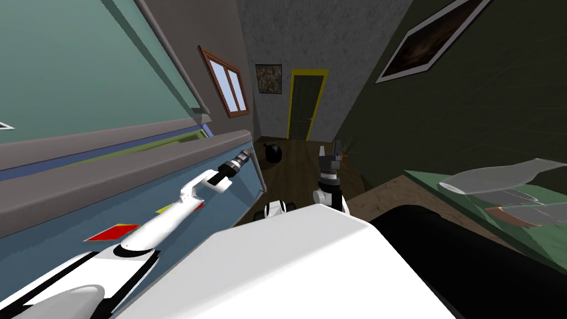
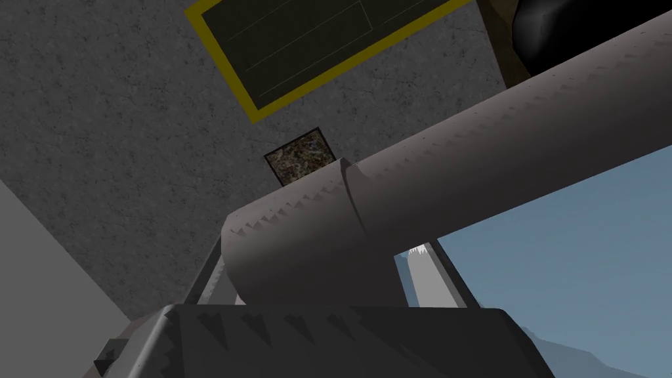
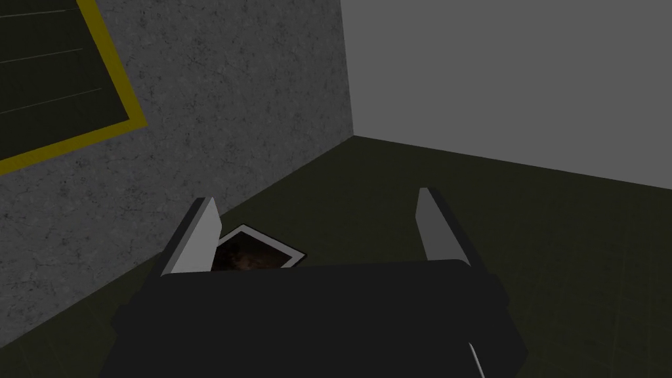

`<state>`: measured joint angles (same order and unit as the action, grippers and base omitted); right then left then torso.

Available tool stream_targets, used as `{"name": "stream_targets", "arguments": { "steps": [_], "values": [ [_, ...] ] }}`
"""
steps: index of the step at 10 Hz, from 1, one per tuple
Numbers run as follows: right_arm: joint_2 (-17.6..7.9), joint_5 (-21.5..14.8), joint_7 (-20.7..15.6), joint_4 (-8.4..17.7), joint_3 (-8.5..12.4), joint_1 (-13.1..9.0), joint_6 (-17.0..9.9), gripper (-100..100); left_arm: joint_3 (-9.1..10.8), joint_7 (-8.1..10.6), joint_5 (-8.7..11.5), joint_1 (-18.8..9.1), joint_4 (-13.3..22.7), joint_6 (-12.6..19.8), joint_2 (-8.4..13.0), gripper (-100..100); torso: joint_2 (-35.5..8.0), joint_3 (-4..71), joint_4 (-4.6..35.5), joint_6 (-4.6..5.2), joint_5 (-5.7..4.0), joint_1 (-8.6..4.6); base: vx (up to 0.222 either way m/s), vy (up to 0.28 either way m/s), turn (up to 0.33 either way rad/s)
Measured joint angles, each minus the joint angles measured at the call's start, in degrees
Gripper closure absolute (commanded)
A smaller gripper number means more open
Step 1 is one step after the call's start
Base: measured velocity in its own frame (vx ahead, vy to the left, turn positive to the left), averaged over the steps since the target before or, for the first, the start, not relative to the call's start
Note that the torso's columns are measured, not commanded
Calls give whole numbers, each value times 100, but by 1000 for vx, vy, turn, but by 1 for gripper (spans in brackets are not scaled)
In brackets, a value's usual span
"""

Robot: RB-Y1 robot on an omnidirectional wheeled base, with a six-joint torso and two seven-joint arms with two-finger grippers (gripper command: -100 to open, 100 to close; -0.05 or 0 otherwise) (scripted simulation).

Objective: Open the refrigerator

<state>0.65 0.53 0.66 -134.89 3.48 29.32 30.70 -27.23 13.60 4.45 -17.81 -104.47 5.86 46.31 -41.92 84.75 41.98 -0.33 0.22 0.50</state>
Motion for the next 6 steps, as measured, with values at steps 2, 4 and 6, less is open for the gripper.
{"name": "stream_targets", "arguments": {
  "steps": [2, 4, 6],
  "values": [
    [0, 0, 0, 0, 0, 0, 0, 0, -265, -8, -73, -291, 29, 153, -224, 100, -12, -6, 0, 5, -5, -11, -171, 63, -20],
    [0, 0, 0, 0, 0, 0, 0, 0, -504, -5, -149, -505, 81, 221, -426, 100, -5, -4, -6, 10, -7, -19, -170, 74, -15],
    [0, 0, 0, 0, 0, -1, 0, 0, -748, -4, -228, -732, 80, 341, -639, 100, -18, -12, -2, 3, -5, -10, -195, 84, -23]
  ]
}}
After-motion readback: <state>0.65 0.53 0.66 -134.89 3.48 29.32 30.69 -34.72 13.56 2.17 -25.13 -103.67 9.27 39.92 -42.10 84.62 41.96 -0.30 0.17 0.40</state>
